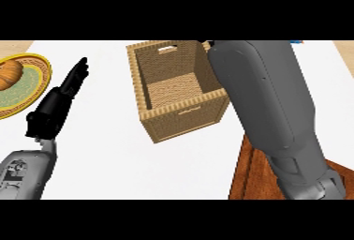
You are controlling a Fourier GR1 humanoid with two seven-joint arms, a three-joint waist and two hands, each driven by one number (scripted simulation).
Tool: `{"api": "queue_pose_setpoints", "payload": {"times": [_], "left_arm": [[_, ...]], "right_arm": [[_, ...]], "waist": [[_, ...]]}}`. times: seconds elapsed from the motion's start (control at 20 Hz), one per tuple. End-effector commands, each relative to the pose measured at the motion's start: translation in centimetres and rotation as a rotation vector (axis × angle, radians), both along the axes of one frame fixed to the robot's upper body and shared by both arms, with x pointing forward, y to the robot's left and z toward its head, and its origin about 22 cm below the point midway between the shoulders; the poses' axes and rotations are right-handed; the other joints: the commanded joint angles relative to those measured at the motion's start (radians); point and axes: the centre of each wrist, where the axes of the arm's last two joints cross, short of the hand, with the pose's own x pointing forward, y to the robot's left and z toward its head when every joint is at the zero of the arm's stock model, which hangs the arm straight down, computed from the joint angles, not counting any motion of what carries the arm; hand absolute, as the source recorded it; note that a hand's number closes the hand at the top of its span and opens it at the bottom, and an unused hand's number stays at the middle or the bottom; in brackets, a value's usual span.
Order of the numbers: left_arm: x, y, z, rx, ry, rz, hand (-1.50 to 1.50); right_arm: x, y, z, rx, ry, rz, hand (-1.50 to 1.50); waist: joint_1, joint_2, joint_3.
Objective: Pick the sweet potato from the cutting board and place it in the basket
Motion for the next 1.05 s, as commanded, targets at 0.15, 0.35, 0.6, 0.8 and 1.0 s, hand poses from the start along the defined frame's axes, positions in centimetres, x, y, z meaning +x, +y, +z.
{"api": "queue_pose_setpoints", "payload": {"times": [0.15,0.35,0.6,0.8,1.0], "left_arm": [[-0.2,0.6,-0.2,-0.004,-0.001,0.012,0.00],[-0.2,0.9,-0.1,-0.004,-0.015,0.025,0.00],[-1.1,1.1,-1.0,-0.006,0.015,0.052,0.00],[-1.6,2.1,-1.6,-0.015,0.029,0.076,0.00],[-1.8,2.6,-0.7,0.001,0.017,0.096,0.00]], "right_arm": [[-0.3,2.8,2.7,0.127,-0.016,-0.177,-1.50],[-1.4,2.1,4.2,0.271,-0.250,-0.227,-1.50],[-2.9,0.2,6.7,0.315,-0.492,-0.350,-1.50],[-4.1,-2.2,7.2,0.335,-0.599,-0.454,-1.50],[-6.7,-4.7,7.8,0.368,-0.708,-0.538,-1.50]], "waist": [[-0.011,0.001,0.001],[-0.023,0.004,0.002],[-0.062,-0.012,0.003],[-0.082,-0.019,0.003],[-0.095,-0.029,0.006]]}}
